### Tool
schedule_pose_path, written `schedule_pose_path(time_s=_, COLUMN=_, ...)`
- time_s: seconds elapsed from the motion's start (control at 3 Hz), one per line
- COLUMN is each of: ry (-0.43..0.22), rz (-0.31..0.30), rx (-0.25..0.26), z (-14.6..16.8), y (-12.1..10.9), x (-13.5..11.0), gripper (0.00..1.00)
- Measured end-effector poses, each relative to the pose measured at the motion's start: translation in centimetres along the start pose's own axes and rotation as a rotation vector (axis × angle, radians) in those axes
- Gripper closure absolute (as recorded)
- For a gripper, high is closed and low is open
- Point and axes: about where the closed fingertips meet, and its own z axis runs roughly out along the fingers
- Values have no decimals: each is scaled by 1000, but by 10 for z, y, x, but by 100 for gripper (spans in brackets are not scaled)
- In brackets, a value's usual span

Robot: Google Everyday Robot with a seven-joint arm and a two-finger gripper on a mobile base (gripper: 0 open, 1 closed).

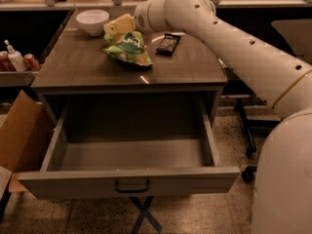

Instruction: Pick green rice chip bag from top drawer and place on counter

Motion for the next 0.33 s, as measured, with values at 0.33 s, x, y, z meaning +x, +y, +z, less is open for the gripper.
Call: schedule_pose_path(time_s=0.33, ry=-4, rz=3, rx=75, z=-32, y=-24, x=-3, gripper=0)
